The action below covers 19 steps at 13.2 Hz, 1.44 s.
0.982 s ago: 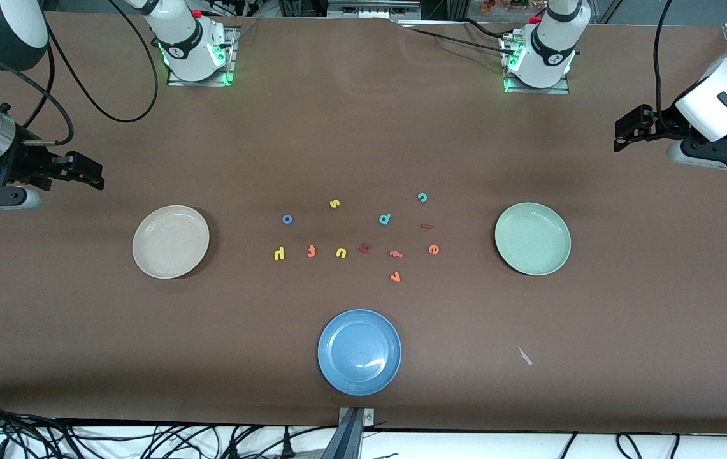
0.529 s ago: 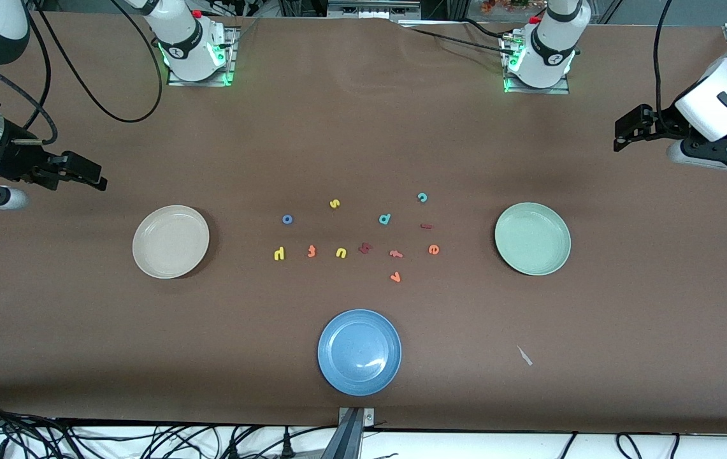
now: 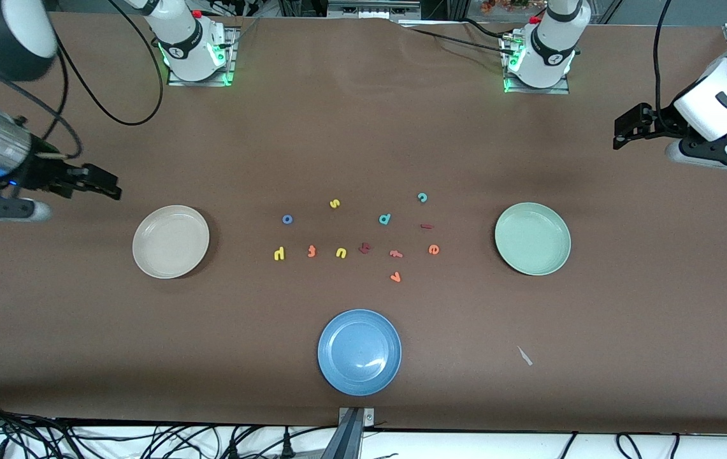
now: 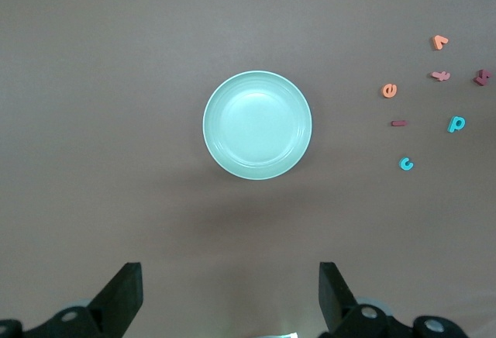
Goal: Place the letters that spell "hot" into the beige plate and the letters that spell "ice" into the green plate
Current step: 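Grasp the yellow letter with the right gripper while the left gripper approaches letters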
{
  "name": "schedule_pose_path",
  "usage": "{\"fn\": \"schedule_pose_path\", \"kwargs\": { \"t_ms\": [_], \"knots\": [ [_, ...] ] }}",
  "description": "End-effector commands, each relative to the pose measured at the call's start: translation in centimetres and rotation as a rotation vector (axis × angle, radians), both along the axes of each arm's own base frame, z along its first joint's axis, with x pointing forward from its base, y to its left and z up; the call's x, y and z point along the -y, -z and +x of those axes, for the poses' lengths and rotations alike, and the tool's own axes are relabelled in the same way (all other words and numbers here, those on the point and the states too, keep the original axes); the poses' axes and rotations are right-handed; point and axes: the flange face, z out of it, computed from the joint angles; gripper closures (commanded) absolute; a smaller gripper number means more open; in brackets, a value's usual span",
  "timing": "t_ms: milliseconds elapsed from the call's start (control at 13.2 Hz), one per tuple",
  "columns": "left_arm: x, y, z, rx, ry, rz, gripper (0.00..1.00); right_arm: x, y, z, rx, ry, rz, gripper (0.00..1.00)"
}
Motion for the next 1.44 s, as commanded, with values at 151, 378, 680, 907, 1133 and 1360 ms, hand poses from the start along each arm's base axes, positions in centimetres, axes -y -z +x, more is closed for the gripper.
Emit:
{"fn": "schedule_pose_path", "kwargs": {
  "t_ms": [151,378,680,907,1133,1360],
  "knots": [
    [0.2,-0.3,0.3,-0.011,0.024,-0.006,0.0,-5.7,6.5,1.1,-0.093,-0.081,-0.048,0.0],
    [0.3,0.5,0.7,-0.025,0.027,-0.008,0.0,-10.7,9.5,-0.2,-0.14,-0.094,-0.042,0.0],
    [2.4,2.7,1.7,-0.06,0.067,-0.008,0.0,-16.1,14.7,-1.6,-0.042,-0.046,-0.029,0.0],
    [3.1,5.1,3.4,-0.094,0.083,-0.017,0.0,-17.9,18.5,-0.5,-0.006,-0.079,-0.014,0.0],
    [6.2,7.6,4.9,-0.128,0.134,-0.026,0.0,-19.5,22.5,1.3,0.052,-0.087,0.023,0.0],
    [11.9,10.6,6.2,-0.159,0.223,-0.025,0.0,-21.4,29.0,3.8,0.026,-0.109,0.02,0.0]
  ]
}}
